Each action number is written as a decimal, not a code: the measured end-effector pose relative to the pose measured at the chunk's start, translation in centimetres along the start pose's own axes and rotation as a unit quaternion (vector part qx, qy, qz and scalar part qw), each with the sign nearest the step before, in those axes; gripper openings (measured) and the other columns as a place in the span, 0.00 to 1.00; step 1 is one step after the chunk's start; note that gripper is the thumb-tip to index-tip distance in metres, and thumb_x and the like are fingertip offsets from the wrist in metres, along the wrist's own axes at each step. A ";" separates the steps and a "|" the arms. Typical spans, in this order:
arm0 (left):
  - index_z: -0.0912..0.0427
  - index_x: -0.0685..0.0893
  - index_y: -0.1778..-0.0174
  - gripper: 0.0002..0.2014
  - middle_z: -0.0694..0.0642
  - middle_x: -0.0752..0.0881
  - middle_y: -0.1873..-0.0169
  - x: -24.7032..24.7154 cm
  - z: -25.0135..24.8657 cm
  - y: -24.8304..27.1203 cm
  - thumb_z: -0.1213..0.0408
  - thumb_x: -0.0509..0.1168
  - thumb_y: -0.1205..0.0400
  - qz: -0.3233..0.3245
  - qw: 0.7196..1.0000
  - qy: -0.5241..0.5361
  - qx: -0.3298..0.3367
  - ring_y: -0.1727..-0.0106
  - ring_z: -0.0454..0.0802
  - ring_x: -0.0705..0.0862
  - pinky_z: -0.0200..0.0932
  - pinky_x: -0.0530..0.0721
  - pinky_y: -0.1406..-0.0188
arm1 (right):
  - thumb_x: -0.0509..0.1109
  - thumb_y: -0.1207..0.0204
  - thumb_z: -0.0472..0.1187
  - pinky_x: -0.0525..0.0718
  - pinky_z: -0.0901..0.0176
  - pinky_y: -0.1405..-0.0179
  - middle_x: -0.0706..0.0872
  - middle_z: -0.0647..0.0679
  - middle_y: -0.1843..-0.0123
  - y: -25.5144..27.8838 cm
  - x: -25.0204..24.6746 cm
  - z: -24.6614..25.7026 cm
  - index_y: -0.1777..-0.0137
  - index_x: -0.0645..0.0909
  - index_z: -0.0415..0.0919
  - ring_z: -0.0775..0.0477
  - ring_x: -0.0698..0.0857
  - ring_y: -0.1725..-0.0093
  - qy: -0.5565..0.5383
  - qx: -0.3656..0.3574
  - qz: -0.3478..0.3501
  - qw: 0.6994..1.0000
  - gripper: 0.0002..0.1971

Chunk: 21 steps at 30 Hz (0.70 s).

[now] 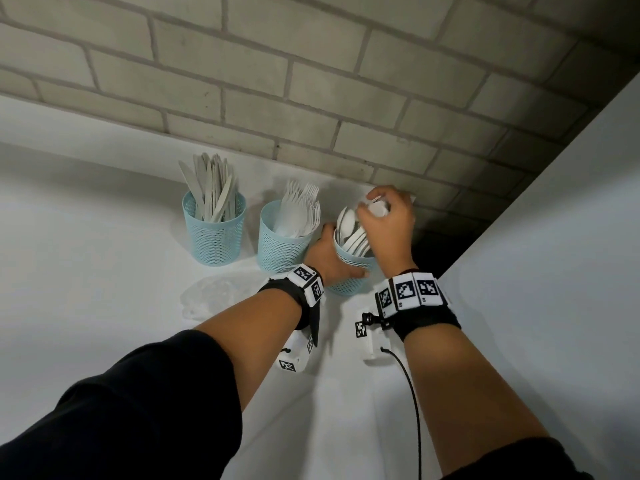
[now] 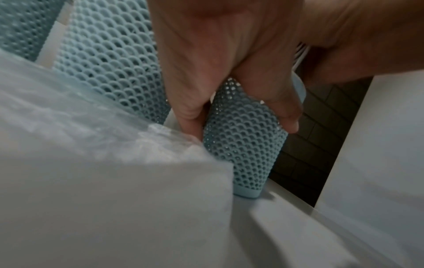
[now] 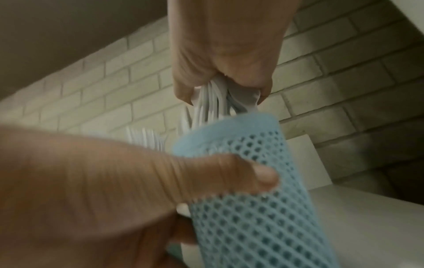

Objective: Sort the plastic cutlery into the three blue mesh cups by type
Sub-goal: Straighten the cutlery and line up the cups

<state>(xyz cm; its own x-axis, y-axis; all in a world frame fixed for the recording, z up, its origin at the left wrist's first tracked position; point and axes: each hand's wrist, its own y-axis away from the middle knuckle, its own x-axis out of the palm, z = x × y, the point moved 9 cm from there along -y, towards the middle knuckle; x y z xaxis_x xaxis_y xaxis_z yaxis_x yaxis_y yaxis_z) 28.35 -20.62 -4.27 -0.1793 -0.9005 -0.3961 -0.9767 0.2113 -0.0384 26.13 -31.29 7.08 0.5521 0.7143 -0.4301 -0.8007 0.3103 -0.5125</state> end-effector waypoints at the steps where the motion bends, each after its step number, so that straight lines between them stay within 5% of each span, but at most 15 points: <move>1: 0.60 0.63 0.30 0.49 0.56 0.80 0.38 0.1 0.0 -0.1 0.57 0.84 0.43 0.002 1.000 0.002 0.002 0.38 0.54 0.80 0.50 0.79 0.36 | 0.74 0.36 0.36 0.83 0.52 0.55 0.79 0.44 0.54 -0.3 -0.3 0.3 0.58 0.80 0.46 0.37 0.82 0.52 -0.011 -0.004 -0.001 1.000 0.08; 3: 0.59 0.63 0.30 0.50 0.55 0.79 0.37 0.2 0.0 -0.2 0.57 0.84 0.43 0.006 1.000 0.002 0.002 0.37 0.54 0.79 0.50 0.79 0.36 | 0.76 0.32 0.39 0.78 0.59 0.53 0.78 0.46 0.51 -0.6 -0.2 0.4 0.56 0.79 0.46 0.40 0.80 0.49 -0.014 0.001 0.019 1.000 0.09; 7: 0.60 0.62 0.29 0.49 0.54 0.78 0.40 0.1 -0.2 -0.3 0.58 0.83 0.42 0.005 1.000 -0.006 0.008 0.38 0.52 0.80 0.45 0.79 0.38 | 0.73 0.28 0.52 0.76 0.56 0.41 0.76 0.44 0.43 0.5 1.4 -1.3 0.54 0.78 0.47 0.42 0.75 0.38 0.004 0.033 0.095 0.995 0.11; 11: 0.61 0.59 0.25 0.52 0.53 0.76 0.39 0.3 -0.3 -0.4 0.60 0.83 0.42 0.014 1.000 0.006 0.011 0.35 0.50 0.77 0.46 0.76 0.32 | 0.72 0.36 0.65 0.73 0.44 0.29 0.68 0.47 0.30 1.1 2.7 -2.5 0.35 0.74 0.55 0.45 0.69 0.30 0.041 0.056 0.122 0.990 0.30; 14: 0.60 0.53 0.22 0.57 0.52 0.78 0.38 0.5 0.0 -0.5 0.61 0.83 0.41 0.021 0.999 0.024 0.003 0.36 0.48 0.77 0.46 0.74 0.30 | 0.75 0.36 0.60 0.72 0.51 0.31 0.63 0.45 0.23 0.7 3.9 -1.6 0.27 0.68 0.57 0.42 0.66 0.26 0.099 0.021 0.143 0.984 0.36; 17: 0.61 0.58 0.25 0.53 0.55 0.81 0.39 0.6 0.3 -0.6 0.59 0.83 0.41 0.019 1.000 0.014 -0.002 0.38 0.52 0.80 0.49 0.78 0.33 | 0.74 0.31 0.52 0.74 0.55 0.42 0.80 0.43 0.36 0.5 3.8 -1.3 0.37 0.80 0.47 0.38 0.74 0.36 0.172 -0.019 0.123 0.977 0.23; 19: 0.58 0.62 0.28 0.51 0.56 0.81 0.38 0.5 0.3 -0.6 0.60 0.84 0.43 0.010 1.000 0.026 0.007 0.38 0.53 0.81 0.50 0.79 0.35 | 0.71 0.30 0.52 0.79 0.50 0.43 0.83 0.42 0.41 0.4 2.3 -2.0 0.36 0.79 0.46 0.37 0.79 0.40 0.158 0.022 0.050 0.986 0.22; 21: 0.58 0.62 0.28 0.51 0.56 0.81 0.38 0.4 0.4 -0.7 0.61 0.84 0.43 0.008 1.000 0.029 0.008 0.38 0.53 0.81 0.50 0.79 0.35 | 0.70 0.29 0.51 0.80 0.46 0.43 0.84 0.43 0.42 0.7 2.4 -1.5 0.32 0.76 0.50 0.37 0.79 0.42 0.176 -0.001 0.050 0.983 0.24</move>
<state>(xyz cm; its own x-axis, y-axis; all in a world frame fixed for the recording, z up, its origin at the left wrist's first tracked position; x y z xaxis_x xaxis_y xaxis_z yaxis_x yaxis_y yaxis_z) 29.01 -21.00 -4.73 -0.2019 -0.9172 -0.3436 -0.9717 0.2314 -0.0468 27.25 -30.29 4.56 0.5163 0.4795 -0.7096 -0.8553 0.2480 -0.4548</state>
